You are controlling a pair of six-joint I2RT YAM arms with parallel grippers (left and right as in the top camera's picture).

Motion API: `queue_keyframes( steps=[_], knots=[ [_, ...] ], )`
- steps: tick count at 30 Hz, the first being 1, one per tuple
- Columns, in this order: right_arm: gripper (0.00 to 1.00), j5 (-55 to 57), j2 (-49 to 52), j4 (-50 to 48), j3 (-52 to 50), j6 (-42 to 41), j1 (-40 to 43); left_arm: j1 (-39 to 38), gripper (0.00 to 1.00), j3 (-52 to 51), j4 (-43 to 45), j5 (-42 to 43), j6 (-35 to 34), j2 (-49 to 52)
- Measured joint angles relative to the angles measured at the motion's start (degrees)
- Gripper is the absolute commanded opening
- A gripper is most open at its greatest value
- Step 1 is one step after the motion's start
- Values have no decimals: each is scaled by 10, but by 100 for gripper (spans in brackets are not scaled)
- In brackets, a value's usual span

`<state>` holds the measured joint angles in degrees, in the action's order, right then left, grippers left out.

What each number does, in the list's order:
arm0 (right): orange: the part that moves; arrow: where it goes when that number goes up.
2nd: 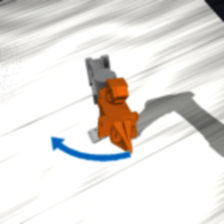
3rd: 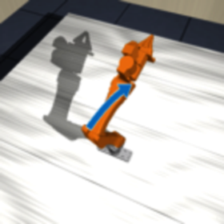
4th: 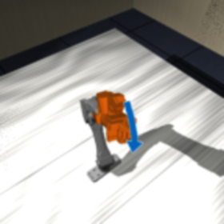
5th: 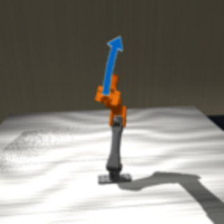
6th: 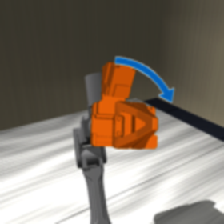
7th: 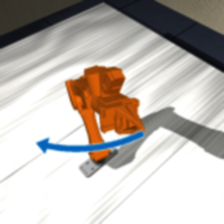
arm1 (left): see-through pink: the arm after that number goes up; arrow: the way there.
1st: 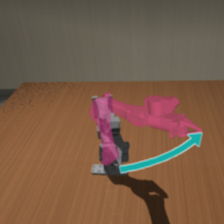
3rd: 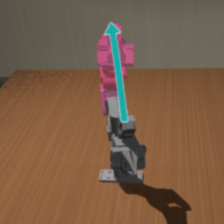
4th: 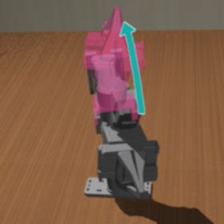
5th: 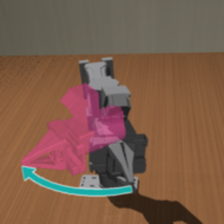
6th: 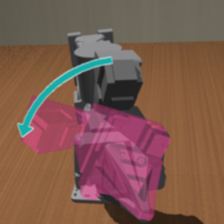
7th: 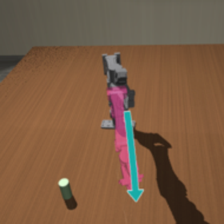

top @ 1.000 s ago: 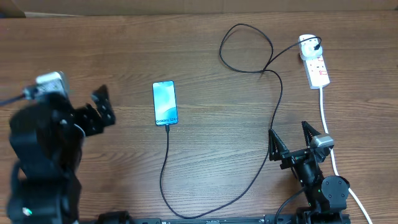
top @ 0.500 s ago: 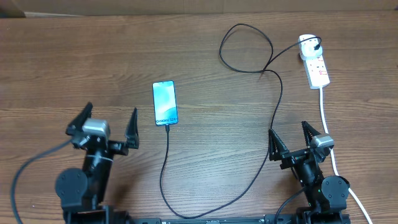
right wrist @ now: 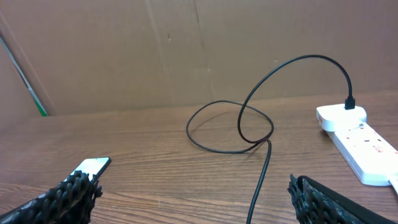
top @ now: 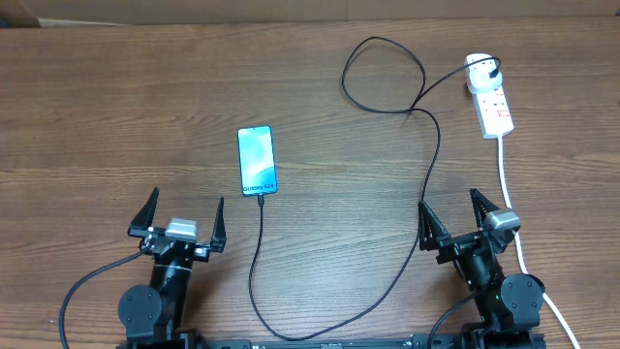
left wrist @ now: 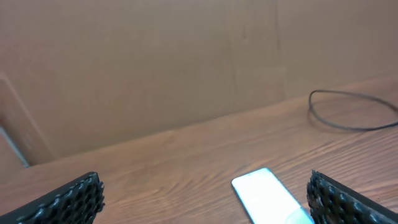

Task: Plug charger to phone and switch on socket

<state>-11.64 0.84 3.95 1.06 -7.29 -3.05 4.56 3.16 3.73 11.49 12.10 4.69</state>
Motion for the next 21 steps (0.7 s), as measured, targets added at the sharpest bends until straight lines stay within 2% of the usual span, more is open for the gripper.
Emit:
queue_keyframes(
  steps=[9, 21],
  knots=[
    [100, 0, 0, 1, 0, 0, 0, -4, 100, -24, -72, -22, 23, -37],
    [100, 0, 0, 0, 0, 0, 0, -3, 100, -25, -74, -23, 23, -38]
  ],
)
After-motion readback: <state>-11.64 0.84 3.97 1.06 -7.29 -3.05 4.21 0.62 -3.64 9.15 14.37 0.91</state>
